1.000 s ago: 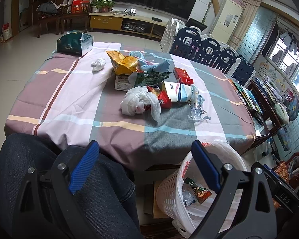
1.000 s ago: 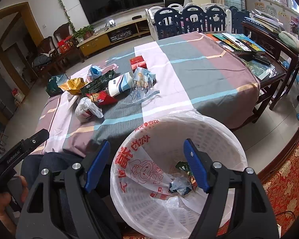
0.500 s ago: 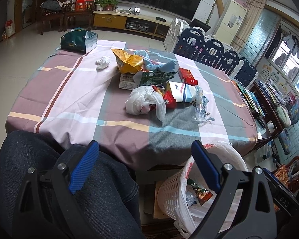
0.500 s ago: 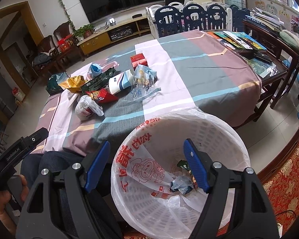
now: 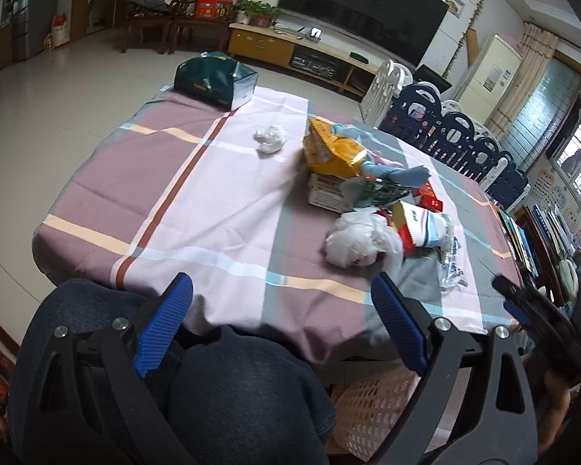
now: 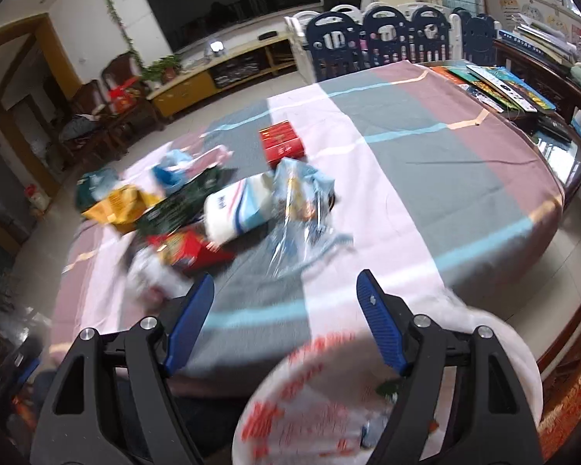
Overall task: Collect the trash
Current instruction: 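Grasp the clear bottle bag with the right tool while the left tool grasps the white bag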
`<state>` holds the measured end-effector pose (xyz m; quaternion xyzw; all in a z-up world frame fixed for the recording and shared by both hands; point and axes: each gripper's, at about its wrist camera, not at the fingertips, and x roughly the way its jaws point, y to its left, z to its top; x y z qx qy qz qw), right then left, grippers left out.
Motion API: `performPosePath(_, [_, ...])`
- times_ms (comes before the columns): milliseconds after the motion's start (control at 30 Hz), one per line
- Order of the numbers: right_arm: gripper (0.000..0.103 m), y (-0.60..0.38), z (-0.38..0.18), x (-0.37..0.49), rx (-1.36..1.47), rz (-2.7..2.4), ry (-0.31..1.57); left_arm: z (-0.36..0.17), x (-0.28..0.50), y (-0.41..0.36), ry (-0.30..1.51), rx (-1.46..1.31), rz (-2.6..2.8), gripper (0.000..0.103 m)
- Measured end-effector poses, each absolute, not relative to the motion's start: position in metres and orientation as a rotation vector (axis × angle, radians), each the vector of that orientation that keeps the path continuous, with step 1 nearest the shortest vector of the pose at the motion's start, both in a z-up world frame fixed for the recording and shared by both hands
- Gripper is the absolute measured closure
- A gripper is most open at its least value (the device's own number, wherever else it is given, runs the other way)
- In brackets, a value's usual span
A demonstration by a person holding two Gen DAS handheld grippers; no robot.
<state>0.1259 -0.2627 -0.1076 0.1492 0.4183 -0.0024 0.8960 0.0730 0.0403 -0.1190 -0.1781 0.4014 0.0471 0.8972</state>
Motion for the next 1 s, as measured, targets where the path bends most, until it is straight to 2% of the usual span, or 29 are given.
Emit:
performPosePath(267, [0.028,-0.244,-0.164,0.223,0.218,-0.091,1.005,-0.132,0.106,0.039,0.873,-0.355,0.041,0.01])
performPosePath(300, [0.035,-0.242,-0.168,0.226,0.198,-0.098,1.013,-0.134,0.112,0.034,0.884,-0.342,0.028,0.01])
performPosePath(333, [0.049,-0.239,-0.171,0.228,0.185,-0.089,1.023,-0.135,0.119,0.029,0.896,-0.329,0.01,0.01])
performPosePath(400, [0.06,-0.235,-0.173,0.227,0.161,-0.066,1.026,-0.14,0.135,0.015,0.922,-0.3,-0.046,0.007])
performPosePath(467, [0.076,-0.231,-0.173,0.222,0.133,-0.028,1.013,-0.146,0.152,-0.003,0.955,-0.256,-0.099,0.006])
performPosePath(533, [0.084,-0.231,-0.172,0.217,0.126,-0.018,1.008,-0.152,0.169,-0.019,0.972,-0.229,-0.13,0.006])
performPosePath(933, [0.087,-0.273,-0.133,0.134,0.307,0.066,0.942,-0.189,0.216,-0.095,1.021,0.214,-0.271,0.006])
performPosePath(967, [0.087,-0.276,-0.131,0.128,0.324,0.067,0.938,-0.194,0.219,-0.1,1.041,0.245,-0.272,0.014])
performPosePath(1000, [0.087,-0.278,-0.129,0.122,0.339,0.068,0.934,-0.198,0.221,-0.102,1.058,0.264,-0.273,0.026])
